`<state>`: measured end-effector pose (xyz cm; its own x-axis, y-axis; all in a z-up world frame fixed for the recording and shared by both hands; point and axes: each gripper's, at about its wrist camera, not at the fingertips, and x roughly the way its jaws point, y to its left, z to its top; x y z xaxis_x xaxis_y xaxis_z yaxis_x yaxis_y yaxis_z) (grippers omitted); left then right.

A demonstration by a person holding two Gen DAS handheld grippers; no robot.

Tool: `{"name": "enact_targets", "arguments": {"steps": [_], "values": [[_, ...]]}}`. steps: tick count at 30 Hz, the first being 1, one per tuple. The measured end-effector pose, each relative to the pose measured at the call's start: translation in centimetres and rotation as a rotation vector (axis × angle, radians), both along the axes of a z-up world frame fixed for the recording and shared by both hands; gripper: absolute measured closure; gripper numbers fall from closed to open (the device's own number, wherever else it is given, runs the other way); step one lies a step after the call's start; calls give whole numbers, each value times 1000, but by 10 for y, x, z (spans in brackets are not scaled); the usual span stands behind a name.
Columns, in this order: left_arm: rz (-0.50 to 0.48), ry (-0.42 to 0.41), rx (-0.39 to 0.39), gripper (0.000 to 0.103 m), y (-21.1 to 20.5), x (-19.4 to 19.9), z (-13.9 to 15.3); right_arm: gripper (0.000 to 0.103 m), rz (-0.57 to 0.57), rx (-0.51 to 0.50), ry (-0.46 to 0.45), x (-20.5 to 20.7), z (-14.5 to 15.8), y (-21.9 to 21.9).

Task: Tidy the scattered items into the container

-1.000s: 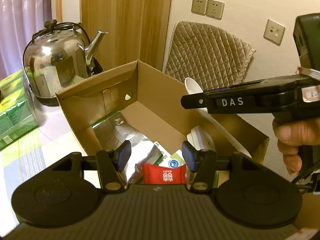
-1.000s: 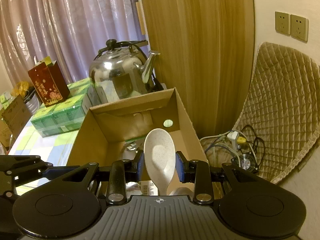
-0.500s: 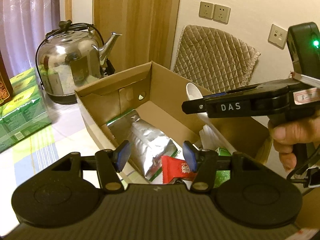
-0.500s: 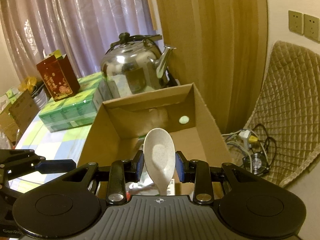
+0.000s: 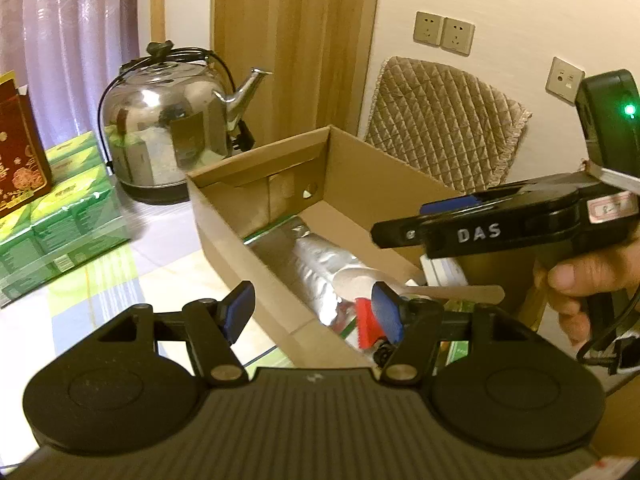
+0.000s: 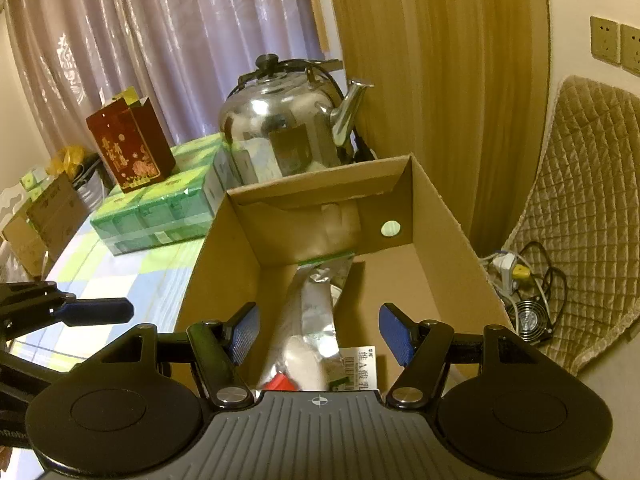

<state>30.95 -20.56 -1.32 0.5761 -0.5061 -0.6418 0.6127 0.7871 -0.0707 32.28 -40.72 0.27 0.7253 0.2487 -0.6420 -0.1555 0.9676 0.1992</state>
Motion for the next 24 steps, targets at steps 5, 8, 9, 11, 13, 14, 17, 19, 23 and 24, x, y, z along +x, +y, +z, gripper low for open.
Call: {"name": "enact_targets", "arguments": {"steps": [5,8,9,11,13,14,17,19,23,24], "values": [[17,1,-5,41,13,0,1,39,-11,5,-7,-4,5,0],[28,7,-14,37,19,0,2,38,-14,0,-13,-8,8,0],[34,9,-18,33,21,-1,3,36,-15,-3,-14,-10,9,0],[45,15,-36,27,24,-2,5,32,-20,-7,-14,-14,11,0],[47,24,-51,22,24,-4,7,23,-28,-13,-17,-19,14,-1],[47,26,-57,20,24,-6,8,20,-35,-18,-20,-22,15,-2],[40,34,-56,15,23,-16,7,13,-49,-32,-28,-32,21,-5],[57,28,-53,8,26,-24,6,7,-62,-49,-35,-40,26,-7],[83,23,-50,1,31,-44,7,2,-90,-86,-37,-59,38,-11],[87,23,-55,1,32,-49,9,2,-94,-90,-35,-66,43,-12]]}}
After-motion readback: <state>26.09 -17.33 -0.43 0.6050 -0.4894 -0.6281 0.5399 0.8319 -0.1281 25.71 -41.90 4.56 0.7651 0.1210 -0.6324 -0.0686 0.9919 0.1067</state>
